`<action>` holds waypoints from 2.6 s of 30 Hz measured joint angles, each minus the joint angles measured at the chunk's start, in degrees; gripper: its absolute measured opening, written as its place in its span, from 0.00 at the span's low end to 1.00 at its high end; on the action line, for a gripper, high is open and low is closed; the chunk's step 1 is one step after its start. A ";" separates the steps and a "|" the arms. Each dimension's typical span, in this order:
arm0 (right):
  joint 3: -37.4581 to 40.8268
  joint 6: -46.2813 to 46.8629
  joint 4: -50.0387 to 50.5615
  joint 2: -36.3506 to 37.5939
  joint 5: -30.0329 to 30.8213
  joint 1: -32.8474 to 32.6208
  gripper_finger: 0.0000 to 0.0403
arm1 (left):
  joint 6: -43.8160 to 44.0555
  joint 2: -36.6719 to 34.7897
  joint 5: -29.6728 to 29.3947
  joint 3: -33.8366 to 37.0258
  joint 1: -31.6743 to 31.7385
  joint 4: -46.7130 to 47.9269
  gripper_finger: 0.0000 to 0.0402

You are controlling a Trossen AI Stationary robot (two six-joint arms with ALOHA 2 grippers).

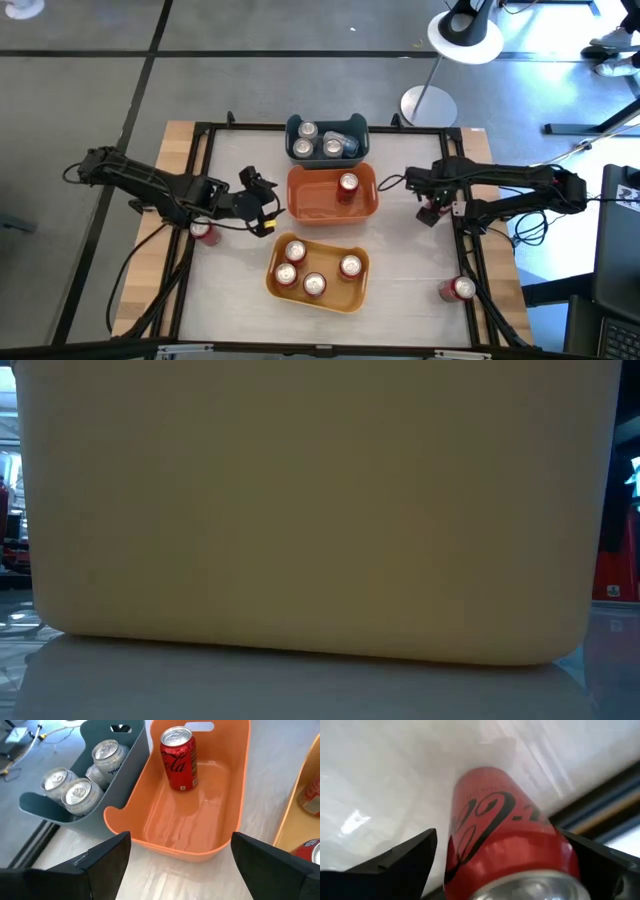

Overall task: Sort soda cans
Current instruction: Put the top red soda can into the orange bin

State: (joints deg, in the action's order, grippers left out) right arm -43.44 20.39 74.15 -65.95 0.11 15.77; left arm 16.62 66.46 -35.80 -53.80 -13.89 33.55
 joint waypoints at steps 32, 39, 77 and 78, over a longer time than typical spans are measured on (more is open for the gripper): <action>-32.89 0.47 -2.60 -1.21 4.94 -1.61 0.71 | -2.03 0.00 0.01 0.00 0.07 0.03 0.83; -38.75 -1.36 -11.32 -9.46 4.88 -8.87 0.71 | -2.39 0.00 -0.01 0.00 0.07 0.05 0.83; -60.74 -10.15 6.91 -49.25 7.86 -14.99 0.71 | -3.13 0.02 0.00 -0.01 0.07 0.08 0.83; -60.74 -9.91 6.98 -49.72 7.86 -14.99 0.71 | -3.14 0.02 -0.01 0.00 0.07 0.08 0.83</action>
State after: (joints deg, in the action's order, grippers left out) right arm -104.18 10.48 81.13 -115.67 7.97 0.78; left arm 13.47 66.48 -35.81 -53.80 -13.82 33.63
